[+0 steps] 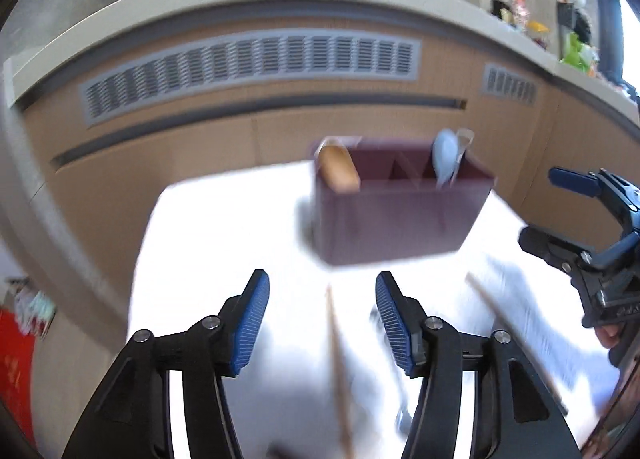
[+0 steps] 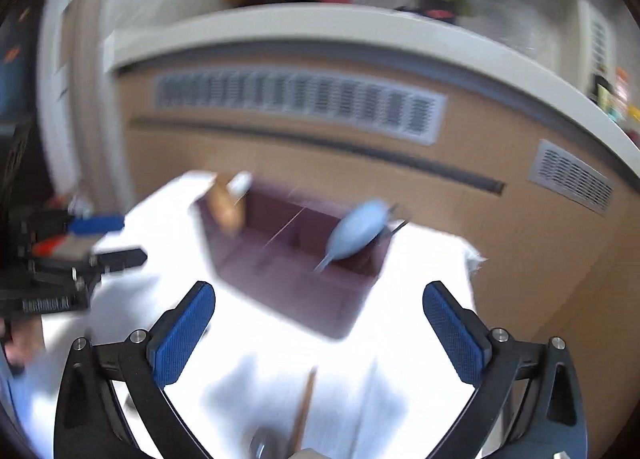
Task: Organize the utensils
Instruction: 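Grasp a dark spoon with the right gripper while the left gripper returns toward the table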
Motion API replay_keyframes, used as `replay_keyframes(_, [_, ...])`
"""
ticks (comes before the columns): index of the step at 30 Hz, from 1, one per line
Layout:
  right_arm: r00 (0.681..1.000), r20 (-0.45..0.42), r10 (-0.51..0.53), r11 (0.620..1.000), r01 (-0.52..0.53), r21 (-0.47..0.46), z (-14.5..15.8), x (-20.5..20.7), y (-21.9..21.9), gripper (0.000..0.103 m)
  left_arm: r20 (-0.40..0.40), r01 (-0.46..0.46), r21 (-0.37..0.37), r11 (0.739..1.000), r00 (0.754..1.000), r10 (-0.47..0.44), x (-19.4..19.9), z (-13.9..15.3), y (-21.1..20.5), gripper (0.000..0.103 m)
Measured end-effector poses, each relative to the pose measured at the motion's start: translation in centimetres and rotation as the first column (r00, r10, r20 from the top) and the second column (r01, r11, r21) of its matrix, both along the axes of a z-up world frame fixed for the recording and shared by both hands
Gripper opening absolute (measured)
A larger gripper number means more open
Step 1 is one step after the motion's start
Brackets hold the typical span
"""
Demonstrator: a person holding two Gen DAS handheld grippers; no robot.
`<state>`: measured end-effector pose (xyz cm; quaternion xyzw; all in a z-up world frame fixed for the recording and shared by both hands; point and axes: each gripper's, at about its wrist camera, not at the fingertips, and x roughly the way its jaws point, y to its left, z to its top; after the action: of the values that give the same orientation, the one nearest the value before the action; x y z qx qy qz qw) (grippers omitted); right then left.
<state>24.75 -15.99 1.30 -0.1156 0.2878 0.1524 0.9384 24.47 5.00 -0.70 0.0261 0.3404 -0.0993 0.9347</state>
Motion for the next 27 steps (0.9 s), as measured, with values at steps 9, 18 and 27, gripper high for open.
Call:
replay_keyframes(9, [0.886,-0.261,0.383,0.922,-0.383,0.050,-4.6,-6.8,7.8,0.095,0.006,-0.278,-0.038,0.960,0.960,0.278,-8.2,-0.9,6.6,0.071])
replay_keyframes(18, [0.761,-0.456,0.462,0.866,-0.498,0.045,-8.8,-7.3,14.5,0.022,-0.007,-0.384,-0.129,0.914,0.922,0.386,-10.7,-1.6,11.2,0.073])
replay_keyframes(27, [0.808,-0.418,0.414,0.893,-0.450,0.014,-7.9,-7.1,13.5,0.010,-0.051,-0.366,-0.158,0.917,0.931,0.363,-10.2,-2.3,10.7,0.073])
